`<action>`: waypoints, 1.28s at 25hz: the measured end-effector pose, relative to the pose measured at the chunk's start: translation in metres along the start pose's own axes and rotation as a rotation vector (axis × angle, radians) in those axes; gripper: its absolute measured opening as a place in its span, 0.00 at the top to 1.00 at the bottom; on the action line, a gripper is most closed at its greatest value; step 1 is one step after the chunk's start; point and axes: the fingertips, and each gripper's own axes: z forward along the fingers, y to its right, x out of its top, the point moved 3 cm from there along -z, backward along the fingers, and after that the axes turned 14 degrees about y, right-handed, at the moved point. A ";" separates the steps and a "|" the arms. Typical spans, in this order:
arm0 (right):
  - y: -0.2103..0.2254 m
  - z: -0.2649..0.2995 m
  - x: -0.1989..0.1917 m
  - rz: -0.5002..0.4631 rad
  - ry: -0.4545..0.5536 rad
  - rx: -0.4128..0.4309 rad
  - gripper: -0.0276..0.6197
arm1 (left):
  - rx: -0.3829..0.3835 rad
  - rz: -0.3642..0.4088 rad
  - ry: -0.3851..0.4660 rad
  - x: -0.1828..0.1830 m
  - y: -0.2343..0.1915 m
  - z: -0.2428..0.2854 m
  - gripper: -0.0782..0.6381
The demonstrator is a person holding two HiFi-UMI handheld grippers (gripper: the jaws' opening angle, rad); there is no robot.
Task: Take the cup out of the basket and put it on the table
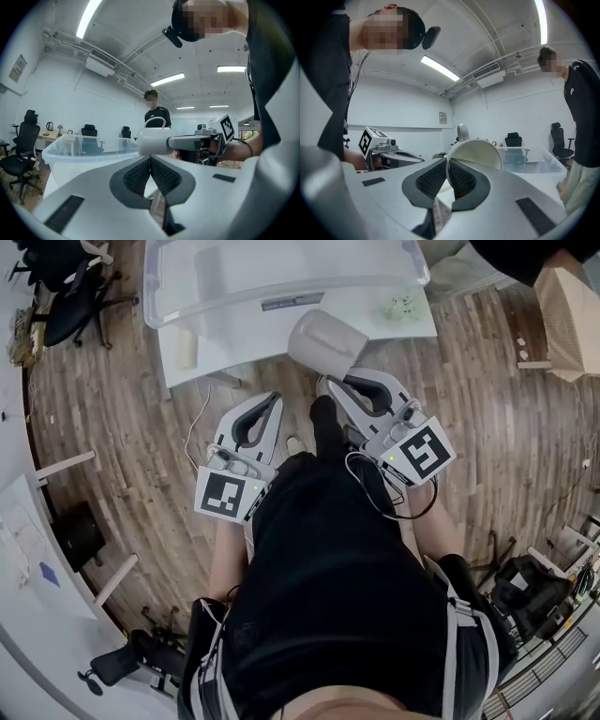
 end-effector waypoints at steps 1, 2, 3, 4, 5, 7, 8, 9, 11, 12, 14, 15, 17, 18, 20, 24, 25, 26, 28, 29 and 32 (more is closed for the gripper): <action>-0.005 -0.004 0.000 0.000 -0.002 -0.001 0.91 | -0.002 0.000 -0.001 -0.001 0.003 -0.004 0.87; -0.010 -0.008 0.000 -0.001 -0.004 -0.003 0.91 | -0.004 0.000 -0.001 -0.001 0.007 -0.007 0.87; -0.014 -0.012 0.001 -0.002 -0.005 -0.005 0.91 | -0.005 -0.001 0.000 -0.001 0.011 -0.010 0.87; -0.018 -0.016 0.001 -0.003 -0.006 -0.006 0.91 | -0.006 -0.002 0.004 0.000 0.015 -0.013 0.87; -0.021 -0.020 0.003 -0.004 -0.006 -0.007 0.91 | -0.007 -0.004 0.008 0.000 0.019 -0.015 0.87; -0.026 -0.027 0.006 -0.012 -0.004 -0.005 0.91 | -0.009 -0.006 0.014 0.001 0.026 -0.017 0.87; -0.028 -0.031 0.008 -0.018 -0.002 -0.003 0.91 | -0.010 -0.006 0.015 0.001 0.030 -0.018 0.87; -0.029 -0.035 0.010 -0.023 0.000 0.000 0.91 | -0.010 -0.005 0.016 0.001 0.034 -0.017 0.87; -0.031 -0.045 0.013 -0.028 0.004 0.007 0.91 | -0.010 -0.004 0.014 -0.001 0.042 -0.014 0.87; -0.031 -0.049 0.015 -0.025 0.009 0.011 0.91 | -0.010 -0.004 0.013 -0.002 0.046 -0.011 0.87; -0.031 -0.058 0.018 -0.009 0.027 0.015 0.91 | -0.010 -0.006 0.014 -0.002 0.055 -0.005 0.87; -0.031 -0.064 0.019 -0.002 0.034 0.018 0.91 | -0.010 -0.009 0.016 -0.002 0.060 -0.003 0.87; -0.031 -0.078 0.021 0.005 0.038 0.025 0.91 | -0.007 -0.013 0.020 -0.002 0.073 0.004 0.87; -0.030 -0.085 0.021 0.008 0.039 0.028 0.91 | -0.005 -0.012 0.019 -0.002 0.080 0.008 0.87; -0.028 -0.098 0.022 0.015 0.045 0.033 0.91 | -0.003 -0.008 0.012 -0.004 0.092 0.013 0.87; -0.030 -0.117 0.020 0.027 0.054 0.047 0.91 | 0.007 -0.007 0.004 -0.011 0.113 0.015 0.87; -0.030 -0.121 0.020 0.032 0.055 0.049 0.91 | 0.013 -0.008 0.004 -0.012 0.118 0.015 0.87; -0.030 -0.125 0.020 0.038 0.055 0.051 0.91 | 0.017 -0.010 0.005 -0.012 0.121 0.016 0.87; -0.030 -0.132 0.020 0.046 0.057 0.055 0.91 | 0.022 -0.010 0.007 -0.013 0.128 0.017 0.87; -0.030 -0.134 0.020 0.047 0.058 0.056 0.91 | 0.025 -0.009 0.008 -0.012 0.130 0.018 0.87; -0.028 -0.142 0.020 0.054 0.058 0.053 0.91 | 0.031 -0.004 0.003 -0.013 0.133 0.019 0.87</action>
